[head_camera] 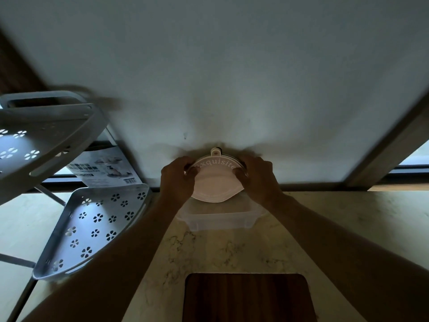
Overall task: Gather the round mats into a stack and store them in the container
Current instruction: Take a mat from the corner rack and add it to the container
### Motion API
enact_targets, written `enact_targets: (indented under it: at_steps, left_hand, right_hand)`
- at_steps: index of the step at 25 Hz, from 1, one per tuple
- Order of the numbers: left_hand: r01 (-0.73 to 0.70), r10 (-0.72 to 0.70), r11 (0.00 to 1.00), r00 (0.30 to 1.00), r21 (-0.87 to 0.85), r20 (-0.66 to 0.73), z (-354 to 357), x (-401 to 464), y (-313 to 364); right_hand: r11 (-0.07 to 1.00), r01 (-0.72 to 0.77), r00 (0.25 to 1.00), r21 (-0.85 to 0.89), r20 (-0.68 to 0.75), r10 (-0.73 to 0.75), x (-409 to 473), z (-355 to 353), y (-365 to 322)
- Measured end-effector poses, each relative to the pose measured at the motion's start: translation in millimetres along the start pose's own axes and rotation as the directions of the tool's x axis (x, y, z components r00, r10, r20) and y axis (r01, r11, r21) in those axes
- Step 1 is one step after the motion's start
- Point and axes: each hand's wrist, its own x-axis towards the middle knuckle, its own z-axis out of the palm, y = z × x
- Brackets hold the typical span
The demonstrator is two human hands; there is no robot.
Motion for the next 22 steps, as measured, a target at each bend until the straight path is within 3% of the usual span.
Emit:
enact_targets:
  at_steps: [3,9,15,22]
  left_hand:
    - [-0.006,0.005,1.0,0.999,0.011,0.04,-7,1,5]
    - [-0.159,0.159,0.987,0.987,-0.003,-0.018,-23,-3,7]
    - [-0.22,0.21,0.97,0.972,0.1,0.102,-16,-4,-4]
    - [-0.276,0.263,0.955,0.957,0.106,0.124,-10,-5,-11]
  right_hand:
    - [0.999,0.019,0.997,0.033,0.075,-0.021,3,-9,1]
    - [0.99,0.097,0.995,0.098,0.002,-0.097,4,-26,0]
    - [0.994,0.11,0.988,-0.025,0.108,-0.107,0,-16,6]
    - [0.996,0.088,0.992,0.002,0.095,-0.087,0,-8,13]
